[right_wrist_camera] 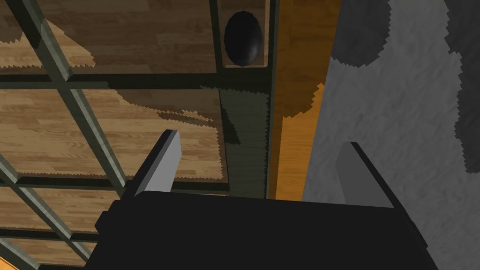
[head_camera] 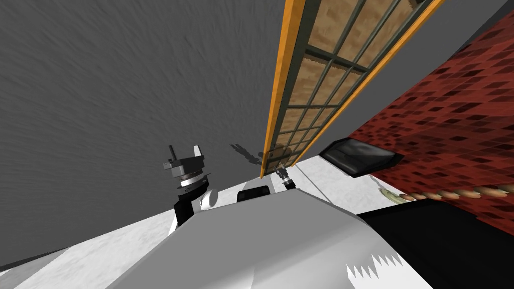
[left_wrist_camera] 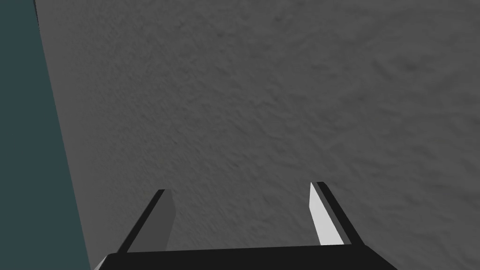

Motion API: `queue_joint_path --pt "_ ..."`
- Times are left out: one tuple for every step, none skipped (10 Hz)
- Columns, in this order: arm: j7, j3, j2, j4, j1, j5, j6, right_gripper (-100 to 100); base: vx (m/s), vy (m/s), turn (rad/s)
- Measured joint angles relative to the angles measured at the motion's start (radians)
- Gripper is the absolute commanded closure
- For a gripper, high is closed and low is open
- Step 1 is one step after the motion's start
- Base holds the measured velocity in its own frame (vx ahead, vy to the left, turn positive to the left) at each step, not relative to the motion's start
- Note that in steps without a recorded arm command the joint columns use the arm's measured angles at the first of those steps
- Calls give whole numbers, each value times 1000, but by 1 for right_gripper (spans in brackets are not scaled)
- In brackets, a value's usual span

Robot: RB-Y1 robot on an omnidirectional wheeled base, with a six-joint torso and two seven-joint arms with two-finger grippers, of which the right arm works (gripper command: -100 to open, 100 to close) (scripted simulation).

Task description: Pull the door open

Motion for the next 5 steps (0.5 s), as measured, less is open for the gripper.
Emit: queue_joint_path --pt "16 -5 1 23 -7 9 -8 -100 33 -57 23" --pt "20 -5 0 25 -8 10 -10 -100 115 86 184" --pt "17 -17 -14 45 -14 1 -17 -100 184 113 167" --pt "16 -26 -20 59 -15 -7 -25 -100 192 128 156" --pt "18 -39 -29 80 -18 -16 -38 -100 223 89 168"
